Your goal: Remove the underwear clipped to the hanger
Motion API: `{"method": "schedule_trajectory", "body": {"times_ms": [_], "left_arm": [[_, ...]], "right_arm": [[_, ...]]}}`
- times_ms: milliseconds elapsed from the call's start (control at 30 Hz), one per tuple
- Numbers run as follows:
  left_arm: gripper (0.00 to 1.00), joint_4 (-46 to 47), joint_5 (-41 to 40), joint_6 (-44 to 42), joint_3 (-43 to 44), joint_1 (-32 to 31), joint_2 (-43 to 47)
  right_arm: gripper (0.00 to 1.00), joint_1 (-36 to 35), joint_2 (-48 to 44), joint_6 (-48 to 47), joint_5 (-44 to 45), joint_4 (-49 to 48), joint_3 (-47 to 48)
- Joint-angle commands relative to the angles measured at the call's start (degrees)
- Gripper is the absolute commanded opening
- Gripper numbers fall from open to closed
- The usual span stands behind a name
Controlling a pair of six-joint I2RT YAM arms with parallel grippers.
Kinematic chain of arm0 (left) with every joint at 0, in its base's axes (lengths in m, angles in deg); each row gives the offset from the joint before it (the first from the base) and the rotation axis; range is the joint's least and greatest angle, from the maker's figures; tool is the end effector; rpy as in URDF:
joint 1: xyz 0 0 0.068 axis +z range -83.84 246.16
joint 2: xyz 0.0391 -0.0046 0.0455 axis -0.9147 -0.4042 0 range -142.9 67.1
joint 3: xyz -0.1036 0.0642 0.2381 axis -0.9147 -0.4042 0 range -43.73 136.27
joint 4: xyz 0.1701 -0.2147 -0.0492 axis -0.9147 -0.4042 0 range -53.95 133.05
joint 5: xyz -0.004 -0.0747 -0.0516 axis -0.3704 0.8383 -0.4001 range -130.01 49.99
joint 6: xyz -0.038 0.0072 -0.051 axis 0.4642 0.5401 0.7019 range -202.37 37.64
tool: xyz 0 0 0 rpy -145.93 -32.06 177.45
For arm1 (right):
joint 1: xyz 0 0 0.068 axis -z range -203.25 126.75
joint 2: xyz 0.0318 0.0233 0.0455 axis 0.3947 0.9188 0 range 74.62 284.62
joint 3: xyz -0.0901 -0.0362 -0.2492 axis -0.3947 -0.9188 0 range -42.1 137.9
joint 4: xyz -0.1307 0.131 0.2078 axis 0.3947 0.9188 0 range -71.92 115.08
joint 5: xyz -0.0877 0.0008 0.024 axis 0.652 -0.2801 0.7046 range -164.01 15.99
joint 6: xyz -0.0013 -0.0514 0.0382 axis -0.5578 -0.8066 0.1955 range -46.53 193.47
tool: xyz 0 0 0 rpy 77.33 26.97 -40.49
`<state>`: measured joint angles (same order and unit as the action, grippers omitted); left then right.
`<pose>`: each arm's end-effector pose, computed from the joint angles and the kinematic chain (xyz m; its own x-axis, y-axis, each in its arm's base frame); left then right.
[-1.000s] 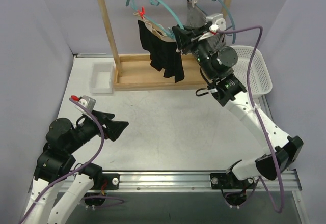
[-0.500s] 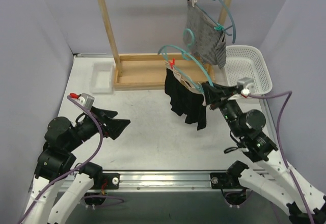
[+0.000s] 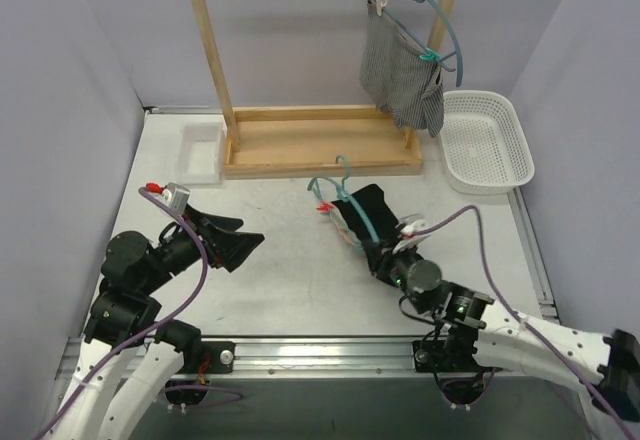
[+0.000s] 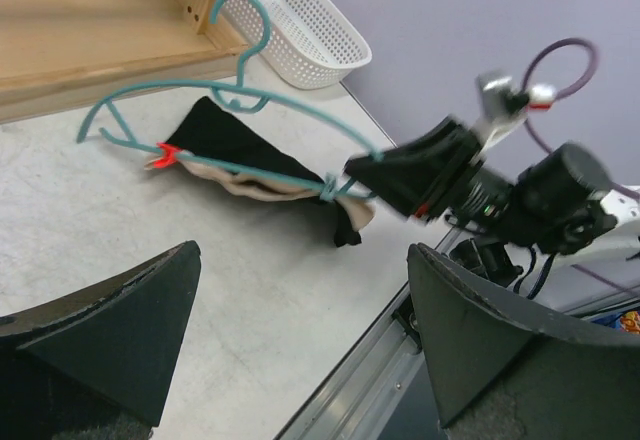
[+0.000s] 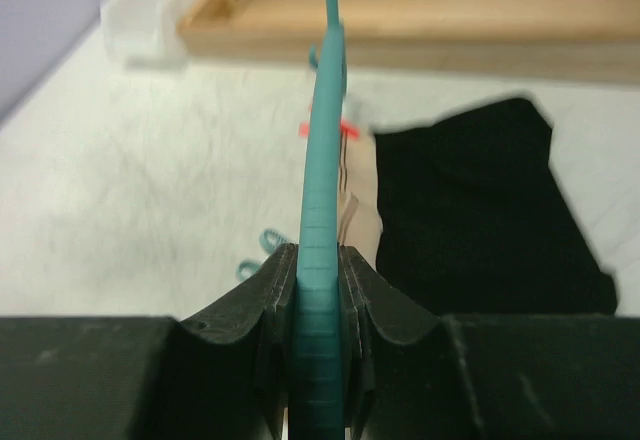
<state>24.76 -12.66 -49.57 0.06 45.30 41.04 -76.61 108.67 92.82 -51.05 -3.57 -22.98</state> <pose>0.1208 -0.0703 0.3631 -0.4114 -0.3581 -0.8382 0.6218 0.5621 -0.5454 0.1314 0.1443 0.2625 -0.1023 0.3736 -0.9219 -0.5021 0.7807 0.3721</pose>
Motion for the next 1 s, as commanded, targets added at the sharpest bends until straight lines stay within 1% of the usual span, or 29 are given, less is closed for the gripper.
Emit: {"method": "schedule_trajectory", "body": {"times_ms": [0,33,67,100,133,167,233,267,333,367,467,500,567,600,633,667,700,767,800,867,900,967], "left_arm": [[0.94,3.69,0.33,1.57,-1.16,-0.05,2.06],[0.94,3.69,0.16,1.48,-1.6,-0.06,2.59],[0.94,3.35,0.07,1.57,-2.12,-0.06,3.29],[0.94,3.34,-0.11,1.66,-2.48,-0.06,3.65],[0.94,3.34,-0.02,1.83,-2.83,-0.06,4.0],[0.94,3.17,0.15,2.09,-3.44,-0.06,4.09],[0.94,3.17,0.59,2.8,-4.15,-0.06,3.74],[0.94,2.91,0.94,3.06,-4.93,-0.14,3.57],[0.94,2.29,1.03,4.11,-5.55,-0.14,2.69],[0.94,2.2,1.64,4.55,-5.91,-0.14,2.51],[0.96,2.81,3.22,7.36,-8.1,-0.14,1.81],[0.98,2.9,3.58,8.33,-9.15,-0.14,1.72],[0.98,2.9,3.93,9.04,-9.95,-0.06,2.24],[0.98,2.9,3.94,9.21,-10.39,-0.23,2.51],[0.98,2.73,3.85,9.3,-10.48,-0.14,3.12],[0.98,2.2,3.5,9.3,-10.57,-0.14,3.47],[0.98,1.85,3.41,9.04,-10.48,-0.14,3.74],[0.98,0.89,2.88,8.78,-10.48,-0.14,4.09],[0.98,0.45,2.71,8.51,-10.57,-0.23,3.92],[0.98,-0.78,2.18,8.25,-10.57,-0.23,2.78],[0.98,-1.05,2.26,7.81,-10.57,-0.23,2.08],[0.98,-2.71,2.09,7.37,-10.65,-0.14,-0.73]], "right_arm": [[0.0,-13.66,8.38,5.16,16.2,-12.26,-3.64],[0.0,-21.18,11.02,6.99,20.24,-16.19,-4.17],[0.0,-24.04,16.61,8.93,26.89,-17.8,-4.52],[0.0,-26.85,19.45,10.86,29.83,-19.29,-4.87],[0.0,-29.66,22.27,14.97,31.25,-21.66,-4.79],[0.0,-30.56,27.52,17.88,32.49,-22.99,-4.87],[0.0,-31.01,32.64,22.03,33.29,-29.12,-6.01],[0.0,-31.36,37.37,25.78,33.29,-30.98,-6.19],[0.0,-31.36,41.7,30.81,34.34,-33.96,-6.19],[0.0,-31.28,45.2,35.36,34.43,-34.68,-6.02],[0.0,-31.27,51.62,40.74,34.26,-35.31,-4.53],[0.0,-31.27,53.13,45.2,33.73,-34.52,-4.0],[0.0,-31.36,57.34,48.57,31.98,-34.25,-3.03],[0.0,-31.45,58.76,52.67,31.54,-34.86,-3.12],[0.0,-31.62,60.16,54.19,30.92,-36.34,-3.64],[0.0,-31.8,62.87,55.17,30.66,-38.36,-4.86],[0.0,-31.98,64.21,56.05,30.3,-43.08,-5.57],[0.0,-31.98,68.24,57.2,28.9,-47.94,-7.06],[0.0,-31.98,69.48,57.37,28.46,-52.14,-7.42],[0.0,-31.89,72.9,58.78,27.93,-56.2,-8.3],[0.0,-31.98,74.05,59.13,27.84,-61.53,-9.61],[0.0,-31.72,77.64,60.0,27.84,-67.53,-11.37]]}}
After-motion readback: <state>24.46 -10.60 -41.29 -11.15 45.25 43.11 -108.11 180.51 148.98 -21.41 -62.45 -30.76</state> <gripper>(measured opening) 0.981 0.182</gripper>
